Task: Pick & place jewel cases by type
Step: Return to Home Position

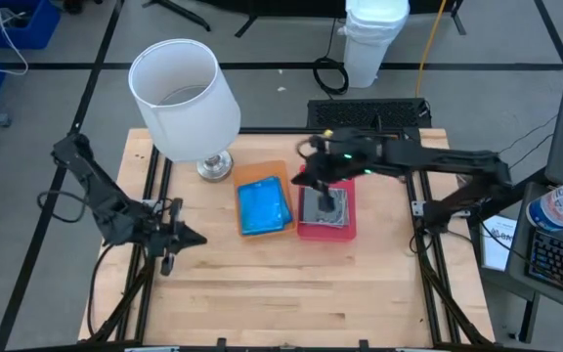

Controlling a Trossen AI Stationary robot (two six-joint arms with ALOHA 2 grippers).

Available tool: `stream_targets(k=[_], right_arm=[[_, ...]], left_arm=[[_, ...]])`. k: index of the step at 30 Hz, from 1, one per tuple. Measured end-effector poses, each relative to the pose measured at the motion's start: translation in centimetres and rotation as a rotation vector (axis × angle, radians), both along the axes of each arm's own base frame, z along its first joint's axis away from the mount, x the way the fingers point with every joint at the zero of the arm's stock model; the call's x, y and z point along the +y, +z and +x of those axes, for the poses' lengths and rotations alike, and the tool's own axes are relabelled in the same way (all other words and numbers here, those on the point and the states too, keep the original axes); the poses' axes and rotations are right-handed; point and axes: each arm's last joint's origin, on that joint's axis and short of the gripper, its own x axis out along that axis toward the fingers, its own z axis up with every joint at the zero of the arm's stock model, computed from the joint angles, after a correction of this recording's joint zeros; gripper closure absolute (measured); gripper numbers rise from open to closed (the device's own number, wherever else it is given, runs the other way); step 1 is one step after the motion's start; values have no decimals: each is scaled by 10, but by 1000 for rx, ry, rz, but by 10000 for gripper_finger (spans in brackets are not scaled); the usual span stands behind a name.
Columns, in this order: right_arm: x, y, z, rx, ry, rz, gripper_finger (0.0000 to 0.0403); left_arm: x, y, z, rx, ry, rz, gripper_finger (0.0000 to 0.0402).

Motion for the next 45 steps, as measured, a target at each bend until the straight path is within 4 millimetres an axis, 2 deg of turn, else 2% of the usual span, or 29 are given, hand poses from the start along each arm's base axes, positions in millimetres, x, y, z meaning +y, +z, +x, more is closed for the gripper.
stream_targets(k=[5, 9, 13, 16, 19, 22, 25, 30, 36, 40, 45], right_arm=[[16, 37, -53, -90, -37, -78, 400], [21, 48, -92, -203, -20, -102, 401], [22, 42, -127, -355, -39, -62, 402], [22, 18, -145, -402, -54, -27, 402], [22, -11, -161, -429, -69, 16, 402], [23, -33, -180, -488, -82, 41, 402], [21, -50, -199, -534, -158, 47, 402], [21, -74, -224, -625, -166, 47, 402], [22, -113, -224, -632, -122, 87, 403], [22, -133, -215, -637, -125, 95, 403], [22, -142, -212, -647, -121, 83, 403]], left_arm=[[2, 37, 0, -27, 56, 128, 397], [16, 70, -9, -111, 34, 129, 395], [48, 102, -36, -229, 20, -36, 398], [73, 109, -63, -320, -23, -190, 398], [92, 97, -83, -322, 48, -313, 399], [100, 70, -88, -231, 230, -366, 400], [95, 45, -81, -114, 233, -363, 400], [79, 17, -65, -65, 132, -319, 400], [61, 0, -50, -232, -113, -271, 401], [57, -11, -45, -258, -134, -220, 401], [60, -28, -37, -225, -97, -228, 401]])
